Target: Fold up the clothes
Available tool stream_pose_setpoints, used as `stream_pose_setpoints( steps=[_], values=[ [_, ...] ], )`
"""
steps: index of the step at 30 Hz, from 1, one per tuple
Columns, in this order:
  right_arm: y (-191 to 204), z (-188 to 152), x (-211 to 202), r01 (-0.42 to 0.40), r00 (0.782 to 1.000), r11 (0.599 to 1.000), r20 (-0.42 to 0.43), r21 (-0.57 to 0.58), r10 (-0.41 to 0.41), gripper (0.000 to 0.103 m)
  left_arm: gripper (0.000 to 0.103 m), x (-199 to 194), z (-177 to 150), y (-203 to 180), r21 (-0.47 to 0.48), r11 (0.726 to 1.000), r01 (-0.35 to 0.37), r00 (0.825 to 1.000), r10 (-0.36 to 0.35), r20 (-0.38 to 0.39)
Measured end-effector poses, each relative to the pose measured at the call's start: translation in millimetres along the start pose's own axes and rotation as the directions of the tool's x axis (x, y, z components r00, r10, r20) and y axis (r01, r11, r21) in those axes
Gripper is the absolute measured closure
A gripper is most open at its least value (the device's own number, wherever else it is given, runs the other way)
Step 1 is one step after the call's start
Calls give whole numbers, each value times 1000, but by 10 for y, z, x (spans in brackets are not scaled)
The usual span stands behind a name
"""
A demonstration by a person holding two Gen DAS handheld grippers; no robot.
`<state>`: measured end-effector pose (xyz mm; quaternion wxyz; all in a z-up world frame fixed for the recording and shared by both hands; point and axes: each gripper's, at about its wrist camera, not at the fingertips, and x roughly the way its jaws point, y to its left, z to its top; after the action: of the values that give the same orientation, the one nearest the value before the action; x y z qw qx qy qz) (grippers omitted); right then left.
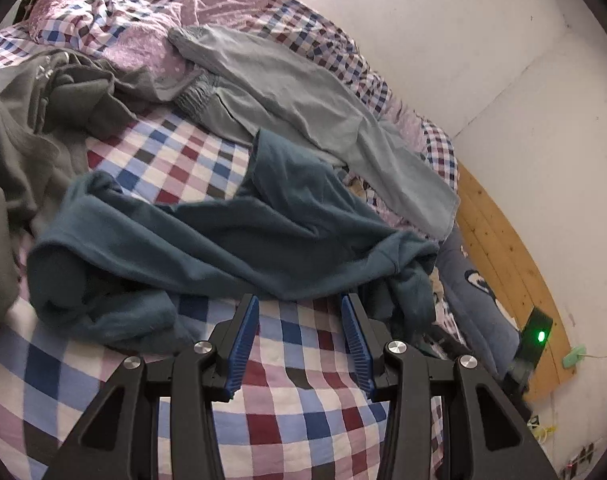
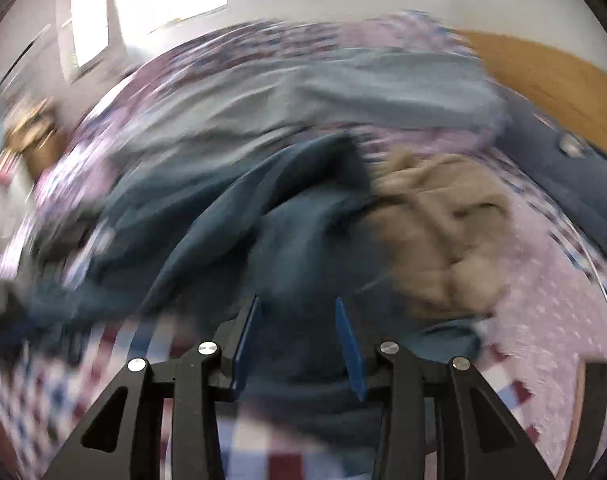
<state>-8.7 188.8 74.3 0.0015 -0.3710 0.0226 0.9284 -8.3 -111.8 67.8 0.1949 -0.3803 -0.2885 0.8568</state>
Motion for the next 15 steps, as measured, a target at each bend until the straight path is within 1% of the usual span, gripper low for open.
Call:
stream_pose_setpoints(
  steps=[2, 4, 6, 9, 12, 15],
  values=[
    [239, -131, 56, -47, 999, 993, -10, -110, 46, 62, 57, 49, -44, -36, 10, 1000, 1, 1000, -1, -22],
    [451, -242, 125, -73, 997, 977, -32, -203, 68, 63, 57, 90, -96, -69, 23, 1000, -3, 999, 4, -39],
    [581, -311, 190, -88, 996, 965, -50, -245, 78, 63, 57, 130, -148, -101, 36, 999, -7, 998, 9, -55],
    [663, -358, 269, -65, 997, 957, -55, -283, 51, 63, 57, 182, -184, -130, 48, 999, -11, 997, 14, -71],
    [670, -336, 355, -42, 998, 949, -50, -313, 28, 64, 57, 216, -216, -132, 54, 998, -17, 996, 21, -86],
    [717, -333, 474, -45, 998, 939, -67, -340, 23, 69, 57, 249, -244, -124, 55, 998, -27, 995, 33, -99]
  ],
)
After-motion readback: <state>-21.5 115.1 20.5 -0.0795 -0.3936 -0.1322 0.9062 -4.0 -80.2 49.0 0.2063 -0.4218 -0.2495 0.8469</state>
